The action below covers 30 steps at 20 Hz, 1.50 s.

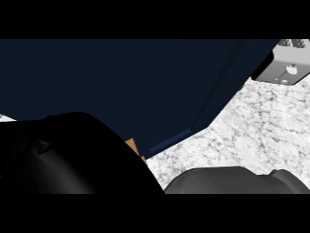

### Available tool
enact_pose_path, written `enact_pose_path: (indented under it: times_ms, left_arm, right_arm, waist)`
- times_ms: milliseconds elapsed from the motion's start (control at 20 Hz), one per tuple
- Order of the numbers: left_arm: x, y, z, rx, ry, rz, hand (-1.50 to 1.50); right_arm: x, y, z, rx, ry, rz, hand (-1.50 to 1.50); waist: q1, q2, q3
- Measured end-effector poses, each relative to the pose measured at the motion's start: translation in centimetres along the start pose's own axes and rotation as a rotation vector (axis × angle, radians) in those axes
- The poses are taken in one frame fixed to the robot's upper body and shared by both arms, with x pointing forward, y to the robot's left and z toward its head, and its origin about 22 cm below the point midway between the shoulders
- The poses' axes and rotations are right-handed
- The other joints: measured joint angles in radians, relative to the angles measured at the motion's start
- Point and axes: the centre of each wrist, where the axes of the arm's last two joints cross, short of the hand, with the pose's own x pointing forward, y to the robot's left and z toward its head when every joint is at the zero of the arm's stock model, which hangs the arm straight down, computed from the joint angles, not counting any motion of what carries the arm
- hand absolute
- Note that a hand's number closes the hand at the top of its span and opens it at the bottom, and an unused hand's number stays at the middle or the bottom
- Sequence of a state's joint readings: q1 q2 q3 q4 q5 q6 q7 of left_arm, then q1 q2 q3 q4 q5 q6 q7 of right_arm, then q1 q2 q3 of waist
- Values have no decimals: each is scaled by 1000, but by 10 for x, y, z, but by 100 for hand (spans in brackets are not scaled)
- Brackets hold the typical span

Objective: Pick up the wine, place it into the cabinet and close the cabinet

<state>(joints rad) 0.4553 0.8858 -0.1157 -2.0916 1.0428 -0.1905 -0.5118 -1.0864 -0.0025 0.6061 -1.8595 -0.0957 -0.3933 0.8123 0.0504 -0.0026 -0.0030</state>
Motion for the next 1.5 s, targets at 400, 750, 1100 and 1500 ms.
enact_pose_path:
  times_ms: [400, 750, 1100, 1500]
  left_arm:
    - [19, 23, -1, -29, -12, 11, 150]
    - [26, 32, 0, -25, -11, 4, 150]
    - [37, 36, -7, -15, -35, -12, 150]
    - [42, 34, -11, -25, -42, -17, 150]
  right_arm:
    - [-21, -21, -77, -144, 54, 22, 150]
    - [-59, -51, -116, -227, 93, 48, 150]
    - [-82, -59, -120, -185, 45, 88, 150]
    - [-98, -69, -115, -152, -28, 144, 150]
  waist:
    - [15, 10, 0]
    - [12, 3, 1]
    - [12, -29, -6]
    - [25, -43, -18]
